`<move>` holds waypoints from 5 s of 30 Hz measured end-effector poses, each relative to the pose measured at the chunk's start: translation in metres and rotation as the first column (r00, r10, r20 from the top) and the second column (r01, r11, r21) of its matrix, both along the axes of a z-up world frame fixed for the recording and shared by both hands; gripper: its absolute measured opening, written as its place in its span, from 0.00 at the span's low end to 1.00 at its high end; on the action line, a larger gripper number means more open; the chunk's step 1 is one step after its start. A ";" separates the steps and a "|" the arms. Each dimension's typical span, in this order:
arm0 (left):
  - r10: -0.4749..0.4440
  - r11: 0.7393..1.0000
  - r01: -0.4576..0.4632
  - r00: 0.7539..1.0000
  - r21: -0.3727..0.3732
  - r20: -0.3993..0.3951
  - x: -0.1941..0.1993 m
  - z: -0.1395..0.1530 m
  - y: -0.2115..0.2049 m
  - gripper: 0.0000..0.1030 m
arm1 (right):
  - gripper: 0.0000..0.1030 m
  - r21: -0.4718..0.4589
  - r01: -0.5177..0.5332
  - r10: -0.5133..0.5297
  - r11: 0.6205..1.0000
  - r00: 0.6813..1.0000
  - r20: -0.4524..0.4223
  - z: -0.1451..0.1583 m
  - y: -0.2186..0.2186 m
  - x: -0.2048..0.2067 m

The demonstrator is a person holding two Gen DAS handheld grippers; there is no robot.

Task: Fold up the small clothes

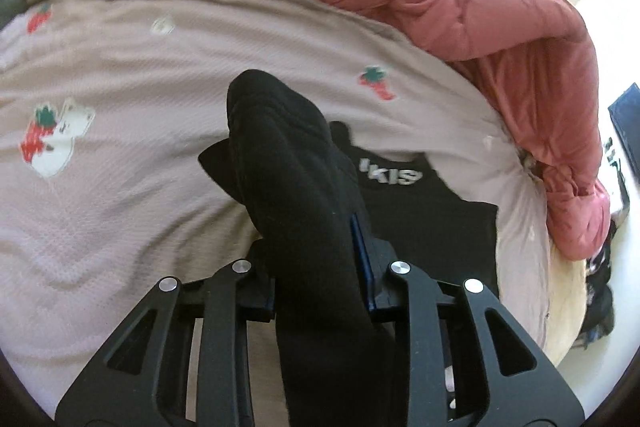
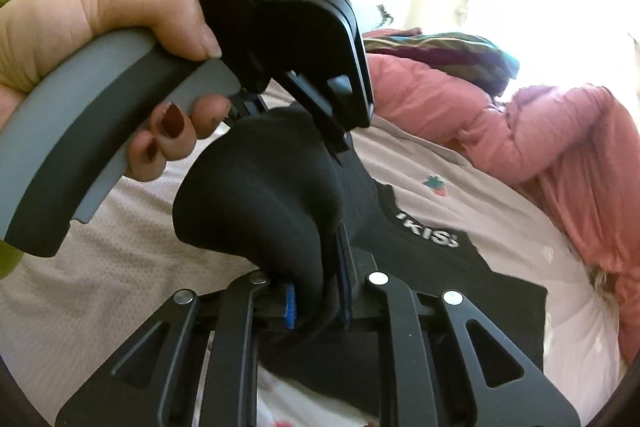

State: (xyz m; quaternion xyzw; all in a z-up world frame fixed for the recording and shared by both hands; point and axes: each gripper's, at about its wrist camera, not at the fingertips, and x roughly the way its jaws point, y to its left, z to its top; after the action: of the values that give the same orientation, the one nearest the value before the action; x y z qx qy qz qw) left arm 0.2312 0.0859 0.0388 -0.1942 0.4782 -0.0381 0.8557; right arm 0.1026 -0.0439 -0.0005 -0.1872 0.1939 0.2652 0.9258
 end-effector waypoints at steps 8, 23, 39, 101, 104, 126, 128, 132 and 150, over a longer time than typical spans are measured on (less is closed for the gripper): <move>-0.063 0.993 0.059 0.998 0.105 0.029 0.006 0.027 -0.081 0.21 | 0.13 0.059 0.089 -0.089 0.994 0.996 0.011 0.010 -0.051 -0.009; -0.142 0.969 0.149 0.989 0.195 -0.049 0.026 0.006 -0.178 0.21 | 0.13 0.300 0.225 -0.148 0.927 0.955 -0.258 -0.005 -0.145 0.020; -0.222 0.975 0.221 0.975 0.024 0.009 0.019 -0.006 -0.201 0.53 | 0.13 0.381 0.331 -0.147 0.863 0.887 -0.438 -0.025 -0.186 0.028; -0.200 0.962 0.178 0.976 0.209 0.087 -0.054 -0.036 -0.156 0.62 | 0.11 0.302 0.344 -0.143 0.889 0.835 -0.531 -0.003 -0.242 0.155; -0.211 0.959 0.190 0.974 0.211 0.081 -0.055 -0.038 -0.158 0.62 | 0.11 0.240 0.376 -0.190 0.895 0.809 -0.556 -0.020 -0.242 0.160; -0.213 0.961 0.196 0.975 0.192 0.070 -0.068 -0.051 -0.146 0.66 | 0.39 0.195 0.271 -0.158 0.943 0.877 -0.454 0.005 -0.221 0.048; -0.214 0.962 0.197 0.974 0.191 0.071 -0.072 -0.052 -0.144 0.67 | 0.33 0.087 0.300 -0.225 0.950 0.851 -0.474 -0.008 -0.216 0.046; -0.220 0.962 0.207 0.974 0.178 0.058 -0.078 -0.059 -0.139 0.74 | 0.33 0.063 0.329 -0.247 0.942 0.810 -0.532 -0.036 -0.221 0.045; -0.195 0.967 0.172 0.974 0.186 0.116 -0.113 -0.033 -0.118 0.86 | 0.92 0.209 0.377 -0.289 0.902 0.889 -0.355 0.037 -0.233 -0.010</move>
State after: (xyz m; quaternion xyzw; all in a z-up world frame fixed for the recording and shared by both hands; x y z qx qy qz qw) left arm 0.1178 -0.0320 0.0060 -0.0701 0.4375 -0.0879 0.8922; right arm 0.0931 -0.2772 0.0369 0.0231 0.3304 0.1515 0.9313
